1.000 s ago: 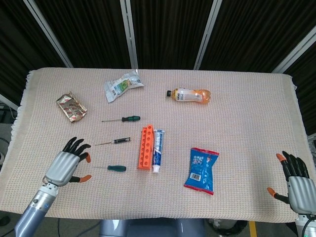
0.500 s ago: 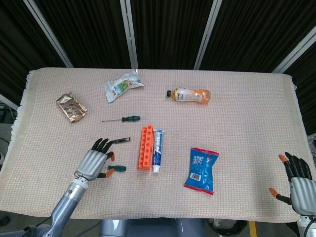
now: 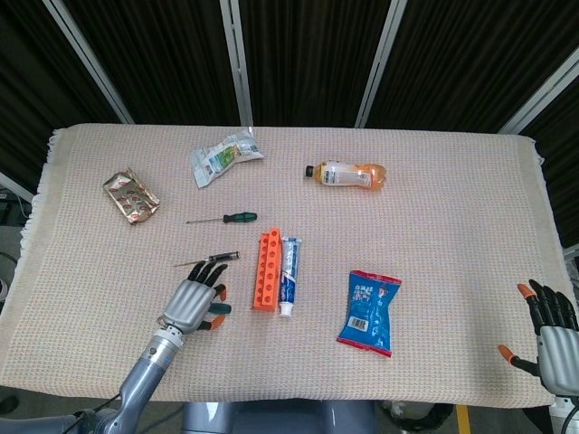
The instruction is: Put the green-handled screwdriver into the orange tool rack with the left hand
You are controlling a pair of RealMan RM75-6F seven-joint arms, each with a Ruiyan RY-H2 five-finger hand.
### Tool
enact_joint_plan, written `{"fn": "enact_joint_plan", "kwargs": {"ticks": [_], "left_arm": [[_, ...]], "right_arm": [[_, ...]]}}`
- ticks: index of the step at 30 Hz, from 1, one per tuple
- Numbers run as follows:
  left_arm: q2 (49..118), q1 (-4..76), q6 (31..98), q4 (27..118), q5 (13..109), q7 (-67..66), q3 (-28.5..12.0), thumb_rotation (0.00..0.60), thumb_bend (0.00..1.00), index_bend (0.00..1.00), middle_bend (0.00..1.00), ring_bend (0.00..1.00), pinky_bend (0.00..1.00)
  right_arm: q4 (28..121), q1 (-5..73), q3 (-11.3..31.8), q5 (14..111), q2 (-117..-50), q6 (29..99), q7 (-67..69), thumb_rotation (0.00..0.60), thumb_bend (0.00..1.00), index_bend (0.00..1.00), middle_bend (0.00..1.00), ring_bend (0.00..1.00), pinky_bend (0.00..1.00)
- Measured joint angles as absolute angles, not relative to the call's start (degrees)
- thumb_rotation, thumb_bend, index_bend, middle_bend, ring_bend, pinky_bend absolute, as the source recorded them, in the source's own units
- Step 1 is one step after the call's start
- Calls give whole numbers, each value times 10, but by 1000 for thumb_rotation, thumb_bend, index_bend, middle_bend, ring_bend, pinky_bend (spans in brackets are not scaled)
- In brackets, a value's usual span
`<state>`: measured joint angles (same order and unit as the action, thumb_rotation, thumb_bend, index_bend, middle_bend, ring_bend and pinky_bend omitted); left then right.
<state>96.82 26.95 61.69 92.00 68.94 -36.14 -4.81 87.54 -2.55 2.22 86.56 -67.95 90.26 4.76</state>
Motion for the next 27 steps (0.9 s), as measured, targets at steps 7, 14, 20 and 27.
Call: {"fn": "enact_joint_plan", "kwargs": {"ticks": [7,14,20,27], "left_arm": [[976,274,622,911,680,-374,-40,513,290,403,24,0,0],[982,279,625,904,677,-377,-36,588,318,400,24,0,0],[983,284,624,903,670,-384,-32,600,372,387,23,0,0],[982,288,618,908,660,-380,-31,599,375,374,23,0,0]], "right_arm": [[874,-28,23,866,-679,906,51,600,0,97,42,0,11],[870,-31,25,864,-680,909,55,600,0,101,50,0,11],[868,-32,26,862,-680,909,58,600,0,103,51,0,10],[865,-34,27,860,-680,910,63,600,0,105,52,0,11]]}}
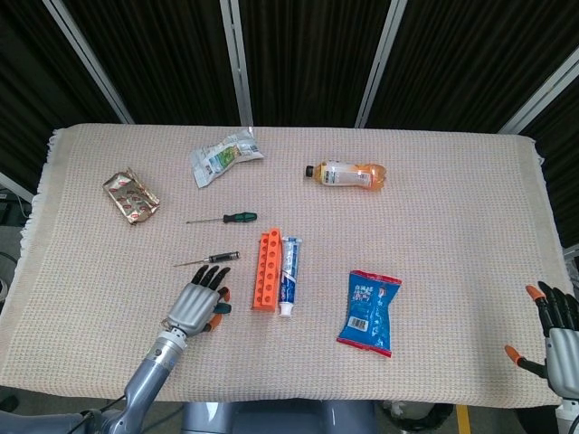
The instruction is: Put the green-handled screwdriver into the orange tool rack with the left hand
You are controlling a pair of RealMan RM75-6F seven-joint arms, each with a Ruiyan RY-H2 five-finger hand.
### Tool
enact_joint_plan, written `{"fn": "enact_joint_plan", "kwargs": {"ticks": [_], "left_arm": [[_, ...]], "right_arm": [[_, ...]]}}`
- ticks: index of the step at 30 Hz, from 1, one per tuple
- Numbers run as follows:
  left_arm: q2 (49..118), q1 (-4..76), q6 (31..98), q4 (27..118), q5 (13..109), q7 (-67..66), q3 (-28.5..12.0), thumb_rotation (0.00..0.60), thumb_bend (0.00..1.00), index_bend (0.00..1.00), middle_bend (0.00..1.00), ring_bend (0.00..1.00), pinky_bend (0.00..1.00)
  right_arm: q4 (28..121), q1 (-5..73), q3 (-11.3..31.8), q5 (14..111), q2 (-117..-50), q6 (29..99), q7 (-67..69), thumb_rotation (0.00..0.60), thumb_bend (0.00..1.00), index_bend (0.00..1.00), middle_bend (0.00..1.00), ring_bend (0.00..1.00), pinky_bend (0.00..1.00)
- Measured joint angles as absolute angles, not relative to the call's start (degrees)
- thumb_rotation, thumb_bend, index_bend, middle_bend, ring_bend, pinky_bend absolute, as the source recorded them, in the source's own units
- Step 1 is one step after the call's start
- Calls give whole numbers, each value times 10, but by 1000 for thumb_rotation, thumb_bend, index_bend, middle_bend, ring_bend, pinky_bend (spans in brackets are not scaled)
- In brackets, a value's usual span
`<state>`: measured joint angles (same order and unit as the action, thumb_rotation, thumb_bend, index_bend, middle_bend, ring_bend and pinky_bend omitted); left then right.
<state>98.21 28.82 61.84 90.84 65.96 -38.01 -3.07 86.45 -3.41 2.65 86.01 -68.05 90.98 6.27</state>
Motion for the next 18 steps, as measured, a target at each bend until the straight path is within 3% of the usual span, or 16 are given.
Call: {"fn": "enact_joint_plan", "kwargs": {"ticks": [7,18], "left_arm": [[985,292,618,907,648,-381,-29,600,374,393,25,0,0],[996,288,632,896,647,-360,-28,600,414,578,71,0,0]], "right_arm": [[862,-37,27,858,-681,911,67,600,0,106,54,0,11],[858,-41,28,858,-682,917,73,600,0,106,55,0,10]]}}
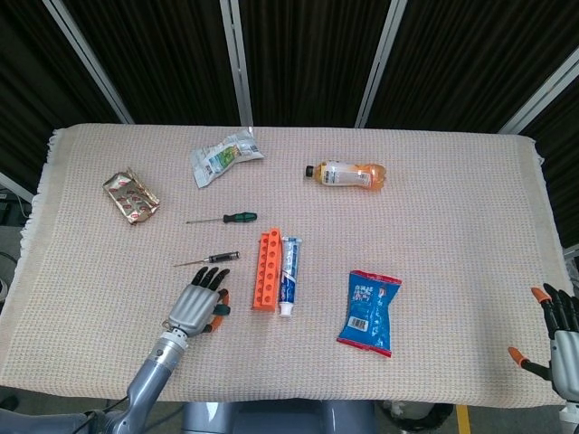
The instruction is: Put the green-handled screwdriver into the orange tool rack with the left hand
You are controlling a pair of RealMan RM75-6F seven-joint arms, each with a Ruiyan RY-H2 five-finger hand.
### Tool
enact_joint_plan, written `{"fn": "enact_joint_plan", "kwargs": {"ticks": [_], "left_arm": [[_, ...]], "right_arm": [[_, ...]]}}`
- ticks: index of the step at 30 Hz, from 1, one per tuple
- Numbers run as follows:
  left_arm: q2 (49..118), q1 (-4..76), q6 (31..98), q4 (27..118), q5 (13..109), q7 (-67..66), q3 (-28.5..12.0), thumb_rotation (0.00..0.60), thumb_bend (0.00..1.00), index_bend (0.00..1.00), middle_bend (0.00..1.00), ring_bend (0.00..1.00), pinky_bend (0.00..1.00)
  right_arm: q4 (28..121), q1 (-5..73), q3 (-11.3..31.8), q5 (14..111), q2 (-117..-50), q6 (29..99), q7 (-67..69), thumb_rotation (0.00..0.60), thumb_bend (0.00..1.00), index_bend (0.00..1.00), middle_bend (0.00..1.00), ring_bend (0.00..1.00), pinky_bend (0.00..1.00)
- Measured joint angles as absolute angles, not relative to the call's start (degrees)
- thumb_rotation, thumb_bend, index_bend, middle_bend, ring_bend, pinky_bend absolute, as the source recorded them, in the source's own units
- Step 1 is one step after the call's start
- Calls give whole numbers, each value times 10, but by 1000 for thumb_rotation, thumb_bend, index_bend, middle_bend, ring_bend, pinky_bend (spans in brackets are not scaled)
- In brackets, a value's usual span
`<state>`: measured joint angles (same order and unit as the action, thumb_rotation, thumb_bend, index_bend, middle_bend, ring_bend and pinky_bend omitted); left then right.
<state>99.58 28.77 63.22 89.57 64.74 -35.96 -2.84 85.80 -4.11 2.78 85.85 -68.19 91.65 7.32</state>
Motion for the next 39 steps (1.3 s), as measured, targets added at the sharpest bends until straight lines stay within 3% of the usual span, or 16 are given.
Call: {"fn": "enact_joint_plan", "kwargs": {"ticks": [8,15,27,39], "left_arm": [[983,275,662,919,686,-282,-35,600,415,593,122,0,0],[919,272,654,998,722,-124,-62,600,413,595,150,0,0],[838,297,615,1088,748,184,-163,600,413,617,151,0,0],[859,373,523,1039,731,403,-240,600,412,617,147,0,0]], "right_arm": [[854,-45,27,862,-683,922,78,600,0,106,58,0,10],[851,-45,26,864,-685,921,81,600,0,106,61,0,11],[850,-46,27,863,-686,920,82,600,0,113,65,0,11],[857,-46,30,857,-685,919,75,600,0,113,65,0,10]]}}
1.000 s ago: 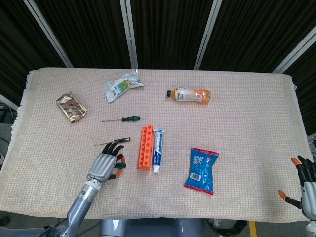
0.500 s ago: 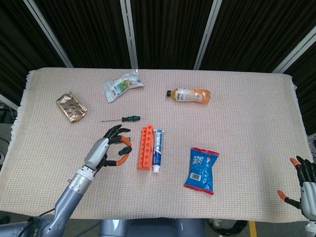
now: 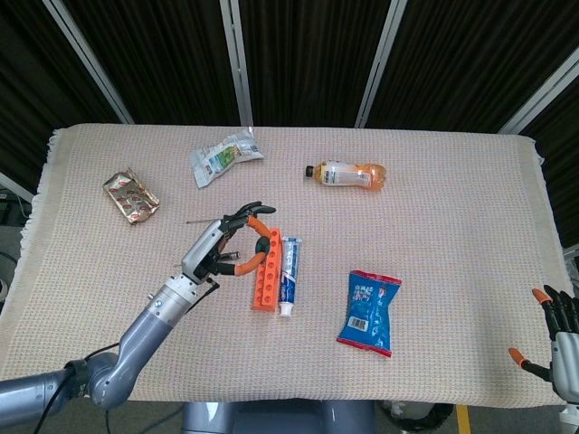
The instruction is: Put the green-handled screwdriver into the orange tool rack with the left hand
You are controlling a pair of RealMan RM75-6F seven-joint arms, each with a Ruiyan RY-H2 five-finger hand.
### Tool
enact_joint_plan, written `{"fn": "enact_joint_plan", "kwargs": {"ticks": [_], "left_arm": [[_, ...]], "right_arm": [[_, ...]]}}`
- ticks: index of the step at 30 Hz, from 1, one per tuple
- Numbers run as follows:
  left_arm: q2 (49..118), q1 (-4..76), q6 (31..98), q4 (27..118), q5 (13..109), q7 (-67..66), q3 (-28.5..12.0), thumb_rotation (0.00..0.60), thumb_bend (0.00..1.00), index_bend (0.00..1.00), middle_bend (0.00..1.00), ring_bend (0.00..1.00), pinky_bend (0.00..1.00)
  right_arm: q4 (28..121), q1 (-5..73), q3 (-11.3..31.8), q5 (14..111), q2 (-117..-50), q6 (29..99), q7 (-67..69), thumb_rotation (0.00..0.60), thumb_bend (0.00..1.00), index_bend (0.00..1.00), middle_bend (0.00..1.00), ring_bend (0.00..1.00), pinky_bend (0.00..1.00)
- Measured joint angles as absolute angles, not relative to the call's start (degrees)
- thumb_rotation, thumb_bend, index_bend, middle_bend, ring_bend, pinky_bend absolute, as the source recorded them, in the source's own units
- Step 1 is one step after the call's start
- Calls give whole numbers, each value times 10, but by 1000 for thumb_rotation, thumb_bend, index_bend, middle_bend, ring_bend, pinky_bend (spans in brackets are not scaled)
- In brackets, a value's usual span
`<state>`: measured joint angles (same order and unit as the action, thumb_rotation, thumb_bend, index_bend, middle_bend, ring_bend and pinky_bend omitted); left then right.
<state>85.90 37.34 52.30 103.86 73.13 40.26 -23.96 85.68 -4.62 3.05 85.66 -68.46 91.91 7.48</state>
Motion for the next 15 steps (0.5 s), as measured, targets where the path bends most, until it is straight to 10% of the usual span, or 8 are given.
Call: {"fn": "enact_joint_plan", "kwargs": {"ticks": [15], "left_arm": [[917,422,488,912,736,523,-249,600,413,619,147,0,0]], "right_arm": [[857,-44,34,846,-685,906,73,600,0,114,65,0,10]]}}
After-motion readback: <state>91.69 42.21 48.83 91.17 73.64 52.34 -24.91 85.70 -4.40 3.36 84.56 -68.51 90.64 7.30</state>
